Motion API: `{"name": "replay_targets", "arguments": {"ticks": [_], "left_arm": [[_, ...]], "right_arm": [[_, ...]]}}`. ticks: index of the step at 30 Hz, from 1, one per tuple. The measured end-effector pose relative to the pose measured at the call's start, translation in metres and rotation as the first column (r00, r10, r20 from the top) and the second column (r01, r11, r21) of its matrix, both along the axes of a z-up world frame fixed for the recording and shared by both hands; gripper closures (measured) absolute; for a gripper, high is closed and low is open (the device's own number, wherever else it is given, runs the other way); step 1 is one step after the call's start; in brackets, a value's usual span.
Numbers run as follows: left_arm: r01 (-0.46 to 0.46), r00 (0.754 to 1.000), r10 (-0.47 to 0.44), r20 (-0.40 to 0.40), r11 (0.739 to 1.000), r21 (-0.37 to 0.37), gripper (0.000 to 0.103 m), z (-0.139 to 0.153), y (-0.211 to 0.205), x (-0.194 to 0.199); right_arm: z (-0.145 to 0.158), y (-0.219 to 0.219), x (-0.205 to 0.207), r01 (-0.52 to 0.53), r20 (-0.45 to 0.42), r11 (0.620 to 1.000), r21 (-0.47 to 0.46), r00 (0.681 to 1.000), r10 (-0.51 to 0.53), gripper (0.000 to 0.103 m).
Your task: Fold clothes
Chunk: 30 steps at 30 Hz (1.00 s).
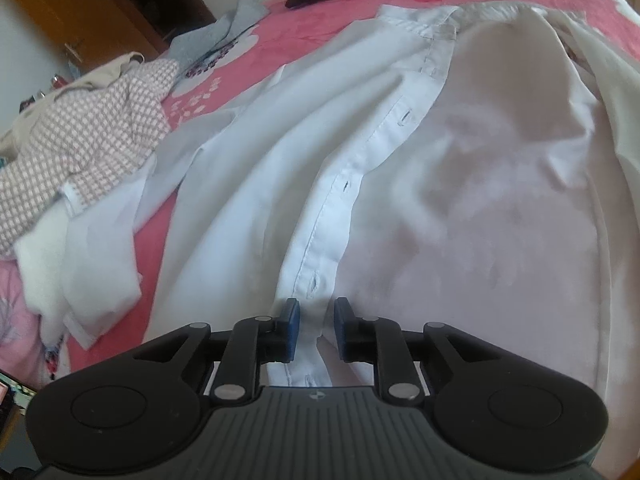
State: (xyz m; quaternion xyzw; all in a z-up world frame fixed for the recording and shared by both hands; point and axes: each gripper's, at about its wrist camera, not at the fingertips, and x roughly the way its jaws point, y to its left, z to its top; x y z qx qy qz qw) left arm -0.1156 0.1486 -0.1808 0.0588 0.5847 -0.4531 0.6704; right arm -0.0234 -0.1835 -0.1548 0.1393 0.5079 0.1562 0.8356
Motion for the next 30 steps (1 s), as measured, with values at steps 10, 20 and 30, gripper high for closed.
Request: {"name": "replay_targets", "arguments": {"ticks": [10, 20, 30], "left_arm": [[0.0, 1.0, 0.0, -0.003, 1.0, 0.001, 0.074, 0.0, -0.001, 0.0], [0.001, 1.0, -0.001, -0.006, 1.0, 0.001, 0.074, 0.0, 0.0, 0.0], [0.002, 1.0, -0.002, -0.004, 1.0, 0.0, 0.074, 0.0, 0.0, -0.001]], "right_arm": [[0.003, -0.013, 0.013, 0.102, 0.048, 0.995, 0.011, 0.994, -0.103, 0.082], [0.0, 0.005, 0.026, 0.088, 0.067, 0.996, -0.012, 0.994, -0.087, 0.081], [-0.002, 0.005, 0.024, 0.082, 0.073, 0.996, 0.043, 0.994, -0.085, 0.095]]}}
